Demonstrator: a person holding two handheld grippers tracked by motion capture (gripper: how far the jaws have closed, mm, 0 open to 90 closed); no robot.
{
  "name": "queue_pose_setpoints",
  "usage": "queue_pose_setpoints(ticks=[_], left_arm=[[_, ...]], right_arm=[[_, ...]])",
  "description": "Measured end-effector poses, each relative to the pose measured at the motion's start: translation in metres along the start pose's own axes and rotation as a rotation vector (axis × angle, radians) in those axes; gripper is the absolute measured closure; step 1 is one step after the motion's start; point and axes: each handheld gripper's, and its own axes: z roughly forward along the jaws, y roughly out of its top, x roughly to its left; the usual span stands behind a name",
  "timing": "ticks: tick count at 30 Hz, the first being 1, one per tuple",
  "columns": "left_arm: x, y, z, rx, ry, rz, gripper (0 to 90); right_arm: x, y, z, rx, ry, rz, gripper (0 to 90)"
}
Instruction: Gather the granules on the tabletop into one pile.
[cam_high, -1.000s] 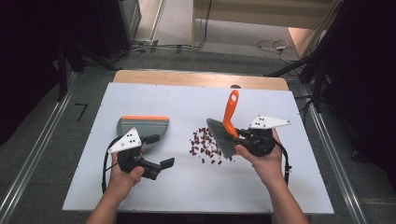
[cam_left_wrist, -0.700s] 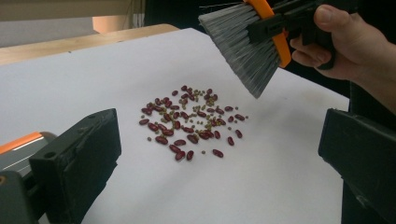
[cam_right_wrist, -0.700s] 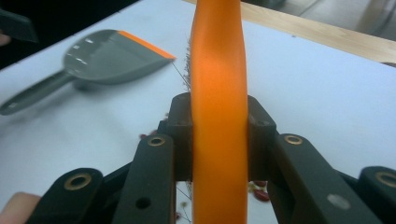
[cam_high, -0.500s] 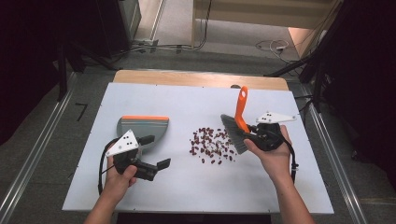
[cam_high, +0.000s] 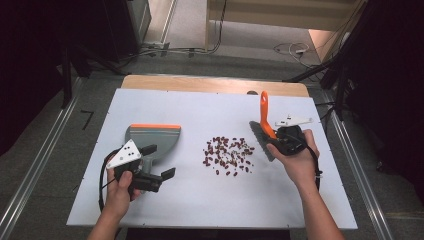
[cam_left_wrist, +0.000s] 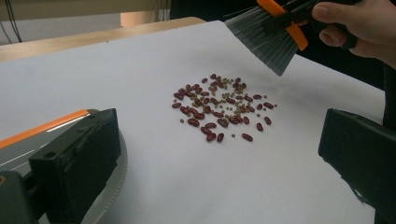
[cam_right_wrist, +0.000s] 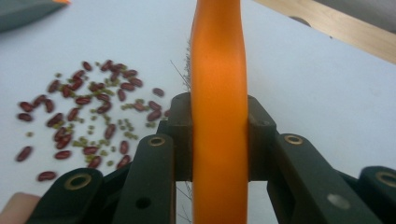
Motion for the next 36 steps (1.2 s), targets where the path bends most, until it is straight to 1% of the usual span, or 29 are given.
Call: queue_pose_setpoints(ticks=[4, 6, 8, 11, 13, 16, 18, 20, 24, 28, 30, 31, 32, 33, 35, 36], left_arm=[[0.001, 0.000, -0.001, -0.003, -0.005, -0.001, 0.0], [0.002, 0.000, -0.001, -0.003, -0.007, -0.001, 0.0], [0.001, 0.000, 0.000, -0.003, -0.010, -0.001, 0.0], [0.001, 0.000, 0.000, 0.000, -0.007, 0.007, 0.0], [0.001, -0.001, -0.001, 0.001, -0.009, 0.010, 0.0], [0.001, -0.001, 0.000, 0.006, -0.004, 0.014, 0.0], [0.002, -0.002, 0.000, 0.006, -0.011, 0.010, 0.0], [0.002, -0.002, 0.000, 0.007, -0.008, 0.012, 0.0], [0.004, -0.002, -0.001, 0.003, -0.010, 0.006, 0.0], [0.005, -0.002, -0.002, -0.001, -0.012, 0.003, 0.0], [0.006, -0.002, -0.002, 0.000, -0.011, 0.003, 0.0], [0.006, -0.002, -0.002, 0.000, -0.011, 0.001, 0.0], [0.006, -0.002, -0.001, 0.000, -0.011, 0.000, 0.0], [0.005, -0.002, -0.001, 0.000, -0.012, 0.001, 0.0], [0.005, -0.002, -0.001, 0.000, -0.012, 0.001, 0.0], [0.005, -0.002, -0.001, 0.001, -0.011, 0.000, 0.0]], right_arm=[[-0.002, 0.008, 0.009, 0.056, -0.035, -0.011, 68.5], [-0.001, 0.012, 0.013, 0.075, -0.060, -0.027, 68.5], [-0.001, 0.017, 0.018, 0.092, -0.073, -0.043, 68.4], [0.001, 0.024, 0.028, 0.129, -0.114, -0.075, 68.4], [0.001, 0.027, 0.033, 0.145, -0.130, -0.080, 68.5], [0.001, 0.031, 0.040, 0.166, -0.146, -0.087, 68.5], [0.003, 0.032, 0.046, 0.184, -0.161, -0.098, 68.5], [0.004, 0.033, 0.050, 0.202, -0.179, -0.117, 68.5], [0.007, 0.033, 0.062, 0.227, -0.190, -0.126, 68.5], [0.014, 0.032, 0.070, 0.254, -0.222, -0.183, 68.5], [0.021, 0.033, 0.074, 0.281, -0.251, -0.232, 68.5], [0.028, 0.033, 0.079, 0.304, -0.228, -0.253, 68.6], [0.028, 0.033, 0.079, 0.304, -0.228, -0.253, 68.6], [0.032, 0.033, 0.081, 0.306, -0.212, -0.263, 68.6], [0.040, 0.034, 0.084, 0.317, -0.221, -0.293, 68.7], [0.043, 0.034, 0.084, 0.326, -0.209, -0.295, 68.8]])
